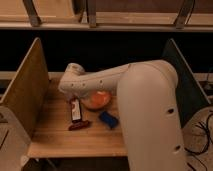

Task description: Push the eraser across the table

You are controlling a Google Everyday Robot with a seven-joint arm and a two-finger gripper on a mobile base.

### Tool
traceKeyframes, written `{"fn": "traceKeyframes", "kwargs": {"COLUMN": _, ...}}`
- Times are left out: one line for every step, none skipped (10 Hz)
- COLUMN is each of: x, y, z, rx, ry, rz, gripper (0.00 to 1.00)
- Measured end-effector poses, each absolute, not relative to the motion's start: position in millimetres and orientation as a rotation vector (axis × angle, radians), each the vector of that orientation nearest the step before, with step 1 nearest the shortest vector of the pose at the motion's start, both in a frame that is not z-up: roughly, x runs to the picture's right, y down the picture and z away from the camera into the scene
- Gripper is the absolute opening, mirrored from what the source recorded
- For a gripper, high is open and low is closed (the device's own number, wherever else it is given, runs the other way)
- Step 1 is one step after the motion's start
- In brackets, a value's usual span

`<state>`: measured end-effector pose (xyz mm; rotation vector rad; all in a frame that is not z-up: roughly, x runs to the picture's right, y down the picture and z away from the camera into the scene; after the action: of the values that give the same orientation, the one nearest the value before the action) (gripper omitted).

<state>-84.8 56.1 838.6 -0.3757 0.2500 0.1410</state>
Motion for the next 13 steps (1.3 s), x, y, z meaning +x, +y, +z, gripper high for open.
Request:
{"fn": "traceKeyframes", "kwargs": {"x": -85.4, "y": 59.6, "z": 835.1, "rx": -0.376, "ry": 0.255, "rz": 0.146, "gripper": 0.24}}
{"fn": "traceKeyframes", "kwargs": {"x": -89.4, "y": 65.1, "z": 832.9, "rx": -0.385, "ry": 0.249, "rz": 0.149, "gripper": 0.15}}
{"fn": "traceKeyframes", "kwargs": {"x": -93.6, "y": 70.3, "z": 829.9, "rx": -0.393, "ry": 0.242, "rz": 0.154, "gripper": 0.05}}
{"fn": "traceKeyframes", "kwargs": {"x": -97.3, "y": 74.7, "z": 828.3, "rx": -0.403, "ry": 0.234, "rz": 0.157, "gripper": 0.01}}
{"fn": "traceKeyframes", "kwargs": {"x": -99.5, "y": 84.4, "z": 828.6, "rx": -0.429, "ry": 0.234, "rz": 0.156, "gripper": 0.0}}
{"fn": "traceKeyframes", "kwargs": {"x": -100.1, "y": 91.3, "z": 828.9, "rx": -0.447, "ry": 0.238, "rz": 0.149, "gripper": 0.0}}
{"fn": "traceKeyframes", "kwargs": {"x": -101.0, "y": 91.5, "z": 828.5, "rx": -0.448, "ry": 0.236, "rz": 0.146, "gripper": 0.0}}
{"fn": "traceKeyframes", "kwargs": {"x": -100.3, "y": 91.2, "z": 828.5, "rx": -0.448, "ry": 0.237, "rz": 0.147, "gripper": 0.0}}
{"fn": "traceKeyframes", "kwargs": {"x": -100.6, "y": 91.4, "z": 828.6, "rx": -0.448, "ry": 0.236, "rz": 0.146, "gripper": 0.0}}
{"fn": "traceKeyframes", "kwargs": {"x": -101.3, "y": 91.4, "z": 828.3, "rx": -0.448, "ry": 0.236, "rz": 0.145, "gripper": 0.0}}
{"fn": "traceKeyframes", "kwargs": {"x": -101.2, "y": 91.5, "z": 828.3, "rx": -0.449, "ry": 0.237, "rz": 0.144, "gripper": 0.0}}
{"fn": "traceKeyframes", "kwargs": {"x": -101.0, "y": 96.2, "z": 829.6, "rx": -0.465, "ry": 0.242, "rz": 0.141, "gripper": 0.0}}
{"fn": "traceKeyframes", "kwargs": {"x": -102.5, "y": 110.4, "z": 832.3, "rx": -0.51, "ry": 0.255, "rz": 0.13, "gripper": 0.0}}
